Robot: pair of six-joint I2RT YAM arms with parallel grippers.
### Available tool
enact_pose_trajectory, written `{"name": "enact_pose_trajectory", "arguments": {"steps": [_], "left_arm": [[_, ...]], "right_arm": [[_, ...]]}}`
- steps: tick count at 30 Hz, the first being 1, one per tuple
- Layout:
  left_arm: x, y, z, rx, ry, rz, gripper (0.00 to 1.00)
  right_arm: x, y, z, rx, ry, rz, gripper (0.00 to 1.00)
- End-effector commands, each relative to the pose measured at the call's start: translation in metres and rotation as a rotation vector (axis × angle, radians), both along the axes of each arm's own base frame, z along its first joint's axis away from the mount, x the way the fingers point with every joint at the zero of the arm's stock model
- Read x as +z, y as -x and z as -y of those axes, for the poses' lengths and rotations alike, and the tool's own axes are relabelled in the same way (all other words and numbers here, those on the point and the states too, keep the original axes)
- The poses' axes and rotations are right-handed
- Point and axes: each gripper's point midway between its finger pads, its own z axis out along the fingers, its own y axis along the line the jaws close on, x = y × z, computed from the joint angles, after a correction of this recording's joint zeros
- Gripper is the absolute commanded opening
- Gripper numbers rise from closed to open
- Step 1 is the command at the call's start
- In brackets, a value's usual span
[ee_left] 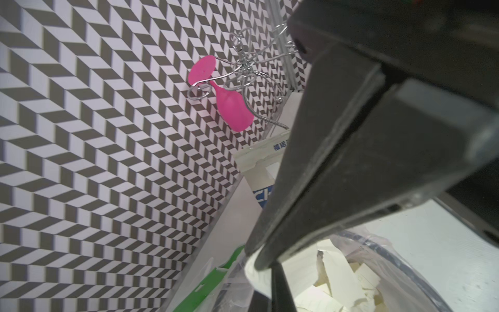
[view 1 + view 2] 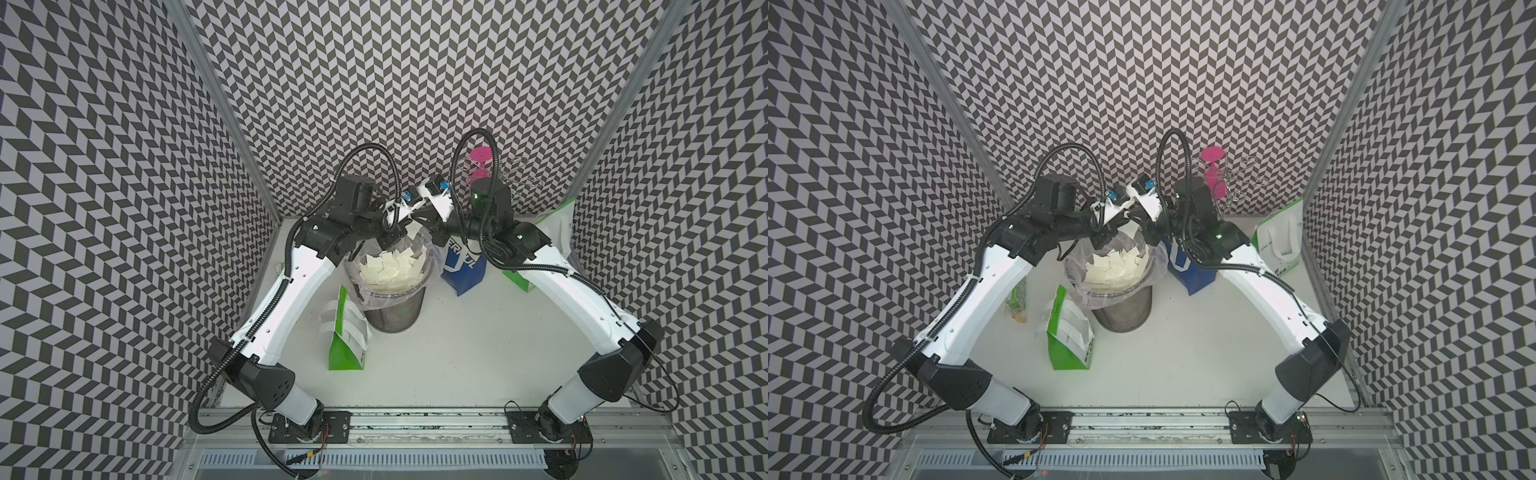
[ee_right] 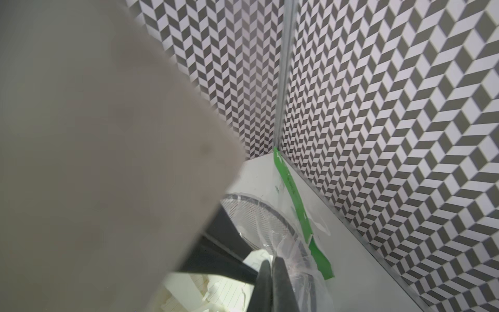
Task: Shred takeout receipts and throw away
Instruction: Shred the takeout receipt.
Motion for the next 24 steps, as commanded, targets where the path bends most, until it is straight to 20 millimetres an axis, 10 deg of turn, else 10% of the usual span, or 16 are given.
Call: {"name": "enact_pose_trajectory", "arguments": {"steps": [1,14,24], "left_arm": [[0.029,0.028,0.023,-0.087,-0.047,0.199,0.0],[0.034,0.05,0.023,-0.115,-0.087,0.415,0.0],[0.08,0.051,-0.021,-0.04,0.136,0.396,0.0]], "right_arm": [[0.015,-0.016,0.003,-0.133,-0.026,0.065,0.0],[0.025,0.006,-0.015,0.093,-0.305,-0.221,0.0],[-0.027,-0.017,0.008,-0.075,-0.207,-0.222,0.0]]}}
